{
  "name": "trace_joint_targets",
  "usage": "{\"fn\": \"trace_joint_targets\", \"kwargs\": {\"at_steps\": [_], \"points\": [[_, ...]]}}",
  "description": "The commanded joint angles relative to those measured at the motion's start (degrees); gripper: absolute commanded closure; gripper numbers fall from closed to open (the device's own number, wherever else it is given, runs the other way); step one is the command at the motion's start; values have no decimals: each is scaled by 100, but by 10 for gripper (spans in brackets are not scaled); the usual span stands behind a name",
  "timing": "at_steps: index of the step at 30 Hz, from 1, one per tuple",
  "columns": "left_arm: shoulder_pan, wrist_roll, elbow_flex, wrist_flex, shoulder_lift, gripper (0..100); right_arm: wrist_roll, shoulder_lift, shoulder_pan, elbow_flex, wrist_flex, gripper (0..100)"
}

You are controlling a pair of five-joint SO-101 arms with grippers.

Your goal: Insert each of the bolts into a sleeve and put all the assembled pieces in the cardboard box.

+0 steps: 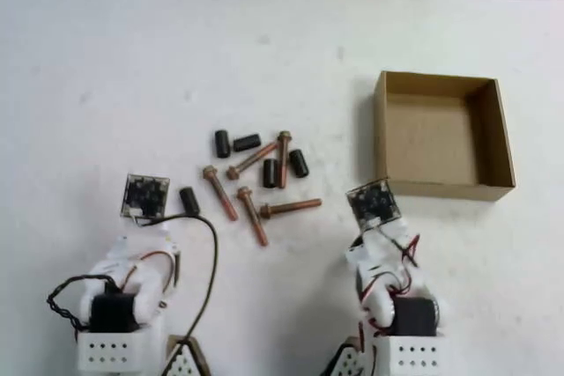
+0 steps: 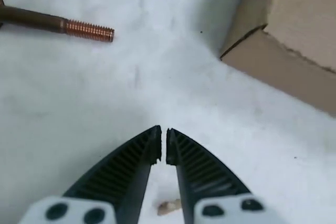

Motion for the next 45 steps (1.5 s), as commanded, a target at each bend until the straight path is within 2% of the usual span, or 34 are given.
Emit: {"fn": "trace_joint_targets", "kwargs": {"at_steps": [1, 5, 9, 13, 17, 20, 27, 37, 42, 45], "points": [[101, -44, -9, 26, -40, 976, 378, -31, 462, -712, -92, 981], [101, -53, -9, 18, -40, 976, 738, -22, 637, -1363, -101, 980], [101, -53, -9, 18, -40, 976, 492, -22, 602, -1899, -84, 974], [101, -53, -9, 18, -40, 976, 325, -13, 611, -2400, -22, 891], [101, -53, -9, 18, -40, 976, 343, -4, 611, -2910, 268, 926], [101, -53, -9, 18, -40, 976, 334, 163, 611, -3182, 277, 913], [101, -53, -9, 18, -40, 976, 316, 2193, 514, -4281, 277, 911], [101, -53, -9, 9, -40, 976, 316, 5007, -1174, -5345, 259, 908], [101, -62, -9, 9, -40, 976, 308, 6185, -1508, -5741, -84, 909], [101, -62, -9, 9, -40, 976, -114, 6888, -1560, -6066, -242, 910]]}}
